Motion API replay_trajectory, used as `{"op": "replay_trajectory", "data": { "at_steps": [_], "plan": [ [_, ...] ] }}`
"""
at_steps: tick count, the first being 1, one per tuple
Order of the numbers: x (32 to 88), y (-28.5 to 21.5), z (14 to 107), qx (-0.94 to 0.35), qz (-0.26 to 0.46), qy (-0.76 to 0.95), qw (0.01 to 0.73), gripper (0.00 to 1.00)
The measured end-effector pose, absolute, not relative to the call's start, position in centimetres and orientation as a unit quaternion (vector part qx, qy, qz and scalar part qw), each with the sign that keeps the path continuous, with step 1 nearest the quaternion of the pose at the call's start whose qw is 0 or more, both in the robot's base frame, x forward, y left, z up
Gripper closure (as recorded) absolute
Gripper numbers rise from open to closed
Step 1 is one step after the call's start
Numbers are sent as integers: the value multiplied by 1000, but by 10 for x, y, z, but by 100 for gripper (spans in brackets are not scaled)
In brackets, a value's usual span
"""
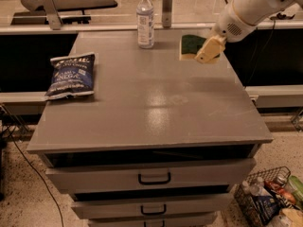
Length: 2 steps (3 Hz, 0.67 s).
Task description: Move sponge near blue plastic bottle
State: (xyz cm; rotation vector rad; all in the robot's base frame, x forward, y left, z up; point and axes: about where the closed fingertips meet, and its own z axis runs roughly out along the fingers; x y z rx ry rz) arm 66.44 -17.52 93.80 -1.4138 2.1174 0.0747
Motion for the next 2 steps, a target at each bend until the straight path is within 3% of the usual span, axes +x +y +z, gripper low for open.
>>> {"op": "replay_trajectory", "data": {
  "at_steps": [2],
  "plan": [
    [732,-125,908,-498,34,815,296,100]
  ]
}}
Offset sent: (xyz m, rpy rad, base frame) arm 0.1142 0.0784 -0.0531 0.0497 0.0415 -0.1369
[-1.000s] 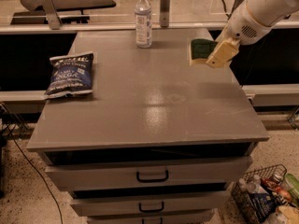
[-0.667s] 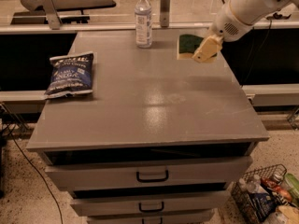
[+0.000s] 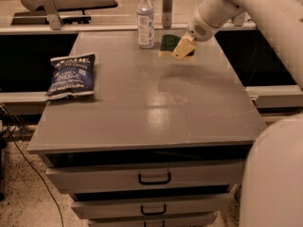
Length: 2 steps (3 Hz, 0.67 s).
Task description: Move sponge near blue plastic bottle
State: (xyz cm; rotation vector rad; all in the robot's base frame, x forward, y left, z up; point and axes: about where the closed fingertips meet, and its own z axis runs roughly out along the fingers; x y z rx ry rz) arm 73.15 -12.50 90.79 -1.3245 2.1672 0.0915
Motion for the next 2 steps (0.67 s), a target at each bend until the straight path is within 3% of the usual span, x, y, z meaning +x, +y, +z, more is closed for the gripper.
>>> {"op": "replay_trajectory", "data": {
  "at_steps": [2],
  "plan": [
    [797,-106,871,-448,12,849,280,100]
  ]
}}
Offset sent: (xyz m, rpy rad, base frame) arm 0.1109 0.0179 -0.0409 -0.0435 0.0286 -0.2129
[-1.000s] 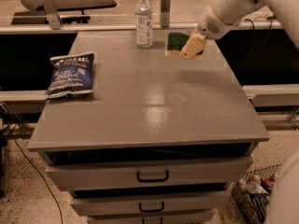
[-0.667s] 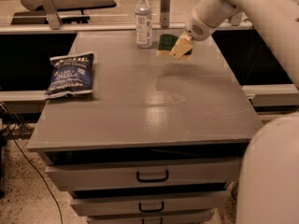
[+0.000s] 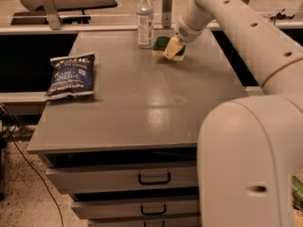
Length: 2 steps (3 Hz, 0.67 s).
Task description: Move sponge near blue plastic bottle
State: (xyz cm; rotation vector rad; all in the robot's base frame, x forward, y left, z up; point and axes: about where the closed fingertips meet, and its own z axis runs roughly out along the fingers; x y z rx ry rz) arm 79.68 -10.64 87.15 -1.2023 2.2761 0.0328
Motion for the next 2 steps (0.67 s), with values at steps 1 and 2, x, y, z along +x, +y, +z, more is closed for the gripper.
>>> {"op": "replay_trajectory", "data": {
  "at_steps": [1,2],
  "plan": [
    [816,-107,861,-427,5,862,273,84],
    [826,-104,859,-418,6,867,272,61]
  ]
}}
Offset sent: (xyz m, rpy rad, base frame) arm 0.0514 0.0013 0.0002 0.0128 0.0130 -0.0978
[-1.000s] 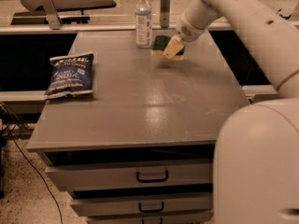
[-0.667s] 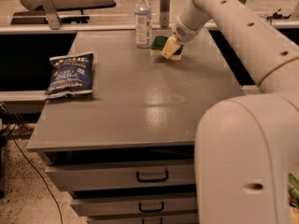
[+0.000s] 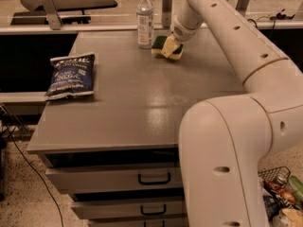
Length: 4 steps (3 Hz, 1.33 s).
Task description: Move sponge near blue plastic bottle
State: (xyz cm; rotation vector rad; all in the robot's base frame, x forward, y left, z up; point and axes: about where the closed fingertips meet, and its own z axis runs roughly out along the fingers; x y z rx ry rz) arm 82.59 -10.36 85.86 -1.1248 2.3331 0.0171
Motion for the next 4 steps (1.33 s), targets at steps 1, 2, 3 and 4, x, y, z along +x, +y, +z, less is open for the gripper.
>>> {"op": "replay_trajectory", "data": {
  "at_steps": [1,2,3,4],
  "plan": [
    [831,-95,860,-417,13,866,275,38],
    [836,-88,860,-413,20,867,279,13],
    [839,-84,859,-409,24,868,281,0],
    [840,-84,859,-408,24,868,281,0]
  ]
}}
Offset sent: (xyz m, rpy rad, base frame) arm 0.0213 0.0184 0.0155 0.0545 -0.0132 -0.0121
